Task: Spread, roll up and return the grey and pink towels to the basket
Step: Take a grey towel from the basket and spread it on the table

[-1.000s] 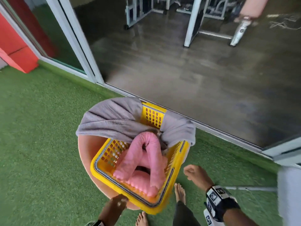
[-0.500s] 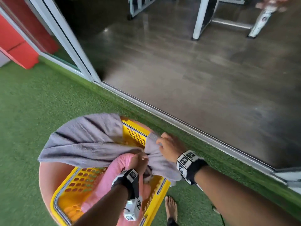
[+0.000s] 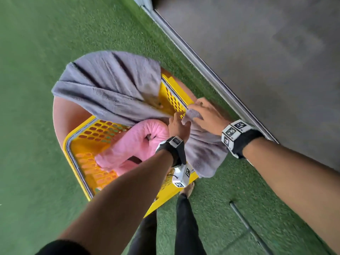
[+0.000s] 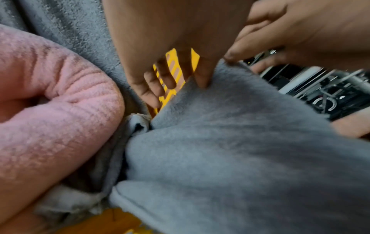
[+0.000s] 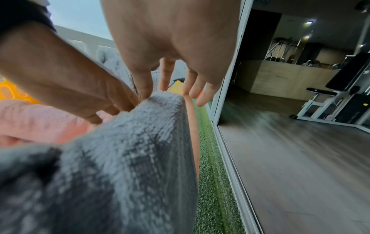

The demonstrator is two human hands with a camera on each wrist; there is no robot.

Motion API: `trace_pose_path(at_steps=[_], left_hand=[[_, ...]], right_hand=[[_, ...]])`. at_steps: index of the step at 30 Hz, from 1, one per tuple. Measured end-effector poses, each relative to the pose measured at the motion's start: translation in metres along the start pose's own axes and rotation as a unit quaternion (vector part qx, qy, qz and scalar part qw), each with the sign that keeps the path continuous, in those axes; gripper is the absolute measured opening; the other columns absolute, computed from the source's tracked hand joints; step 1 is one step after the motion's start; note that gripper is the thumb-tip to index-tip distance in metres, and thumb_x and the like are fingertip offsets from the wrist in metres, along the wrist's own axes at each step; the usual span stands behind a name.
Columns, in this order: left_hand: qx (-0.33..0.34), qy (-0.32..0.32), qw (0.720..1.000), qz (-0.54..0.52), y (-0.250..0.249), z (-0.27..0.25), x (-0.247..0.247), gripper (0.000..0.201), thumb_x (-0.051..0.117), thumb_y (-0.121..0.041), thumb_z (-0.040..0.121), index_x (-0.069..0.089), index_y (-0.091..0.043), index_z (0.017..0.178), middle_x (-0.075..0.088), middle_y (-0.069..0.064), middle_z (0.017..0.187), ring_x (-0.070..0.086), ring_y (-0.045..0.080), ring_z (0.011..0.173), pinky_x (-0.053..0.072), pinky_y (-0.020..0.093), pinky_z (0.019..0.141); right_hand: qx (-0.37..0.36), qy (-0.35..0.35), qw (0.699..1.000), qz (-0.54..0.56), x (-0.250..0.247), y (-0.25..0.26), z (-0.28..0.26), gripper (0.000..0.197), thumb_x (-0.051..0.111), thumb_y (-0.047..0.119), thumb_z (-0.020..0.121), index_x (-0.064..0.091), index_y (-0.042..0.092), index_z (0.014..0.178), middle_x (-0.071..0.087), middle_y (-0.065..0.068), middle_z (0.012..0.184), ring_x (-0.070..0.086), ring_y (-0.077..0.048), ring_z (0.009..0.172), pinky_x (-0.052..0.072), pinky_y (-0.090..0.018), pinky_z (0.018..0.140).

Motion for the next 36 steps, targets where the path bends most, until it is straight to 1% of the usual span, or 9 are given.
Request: trace_pose_path(at_steps=[4,7,9,11,13,15,23,31,36], left_hand=[[0.011,0.097,0.995,0.033,0.003,0.005,0.011,0.034,0.053,-0.038,0.087,0.069,-0.011,0.099,0.059,0.008,0.084,0.059,0.034,0.102,0.044,0.038,0.086],[0.028,0.078,0.996,-0.009,0.013,0.003,0.006,0.039,0.050,-0.046,0.076,0.066,-0.010,0.076,0.065,0.016,0.079,0.062,0.042,0.085,0.048,0.045,0.076],[0.035,0.099,0.990,-0.093,0.013,-0.008,-0.004,0.025,0.052,-0.035,0.084,0.063,-0.013,0.080,0.070,0.001,0.085,0.065,0.024,0.085,0.049,0.039,0.079],[0.067,0.120,0.978,-0.156,-0.003,-0.026,-0.025,0.018,0.052,-0.027,0.091,0.063,-0.013,0.091,0.071,0.001,0.096,0.059,0.011,0.088,0.047,0.038,0.086],[0.069,0.139,0.970,-0.185,-0.020,-0.039,-0.049,0.017,0.054,-0.030,0.094,0.060,-0.016,0.102,0.063,0.004,0.105,0.051,0.014,0.098,0.042,0.036,0.089],[0.050,0.137,0.963,-0.225,-0.039,-0.043,-0.072,0.008,0.054,-0.026,0.096,0.059,-0.022,0.100,0.057,-0.002,0.101,0.048,0.013,0.100,0.041,0.023,0.088],[0.266,0.197,0.925,-0.187,-0.218,-0.096,-0.142,0.019,0.055,-0.024,0.088,0.054,-0.023,0.070,0.052,-0.014,0.064,0.046,0.002,0.059,0.037,0.016,0.054],[0.577,0.227,0.780,-0.086,-0.404,-0.263,-0.215,0.017,0.054,-0.019,0.088,0.060,-0.018,0.072,0.056,-0.008,0.069,0.049,0.007,0.071,0.040,0.028,0.071],[0.648,0.289,0.704,-0.043,-0.460,-0.372,-0.225,0.027,0.059,-0.015,0.090,0.057,0.009,0.079,0.047,0.004,0.073,0.042,0.009,0.071,0.033,0.024,0.068]], right_hand=[[-0.034,-0.037,0.992,-0.115,-0.004,0.012,0.008,0.035,0.070,0.013,0.083,0.067,0.018,0.118,0.044,-0.010,0.132,0.041,-0.031,0.113,0.039,-0.043,0.095],[-0.058,0.001,0.985,-0.163,0.004,0.015,0.011,0.027,0.073,0.017,0.080,0.071,0.021,0.107,0.039,-0.007,0.145,0.035,-0.031,0.127,0.036,-0.050,0.102],[-0.054,0.024,0.985,-0.162,0.002,0.019,0.008,0.005,0.068,0.018,0.083,0.066,0.022,0.084,0.036,-0.004,0.149,0.029,-0.030,0.135,0.031,-0.053,0.107],[-0.048,0.033,0.987,-0.152,-0.005,0.023,0.003,0.019,0.062,0.016,0.086,0.051,0.023,0.072,0.049,-0.004,0.135,0.039,-0.028,0.128,0.032,-0.048,0.104],[-0.057,0.013,0.993,-0.104,-0.024,0.041,-0.007,0.023,0.060,0.020,0.087,0.046,0.020,0.068,0.062,-0.004,0.090,0.057,-0.028,0.092,0.045,-0.042,0.084],[-0.057,-0.026,0.998,-0.014,-0.051,0.062,-0.020,0.030,0.060,0.023,0.088,0.041,0.019,0.065,0.047,-0.001,0.060,0.048,-0.026,0.062,0.041,-0.037,0.060],[0.000,-0.242,0.964,0.112,-0.201,0.129,-0.111,0.040,0.062,0.039,0.078,0.036,0.015,0.060,0.030,0.007,0.057,0.030,-0.010,0.060,0.024,-0.031,0.055],[-0.031,-0.484,0.827,0.283,-0.310,0.214,-0.289,0.034,0.063,0.033,0.092,0.070,-0.001,0.090,0.059,-0.003,0.082,0.051,-0.009,0.079,0.039,-0.022,0.067],[-0.077,-0.574,0.720,0.383,-0.333,0.251,-0.402,0.027,0.070,0.037,0.082,0.072,0.010,0.085,0.065,-0.009,0.084,0.056,-0.021,0.080,0.040,-0.030,0.072]])
Point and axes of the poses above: each hand's wrist, its own z-axis towards the middle knuckle, its own x-axis out of the palm, y = z × x, the point moved 7 cm from there along z, towards the middle knuckle
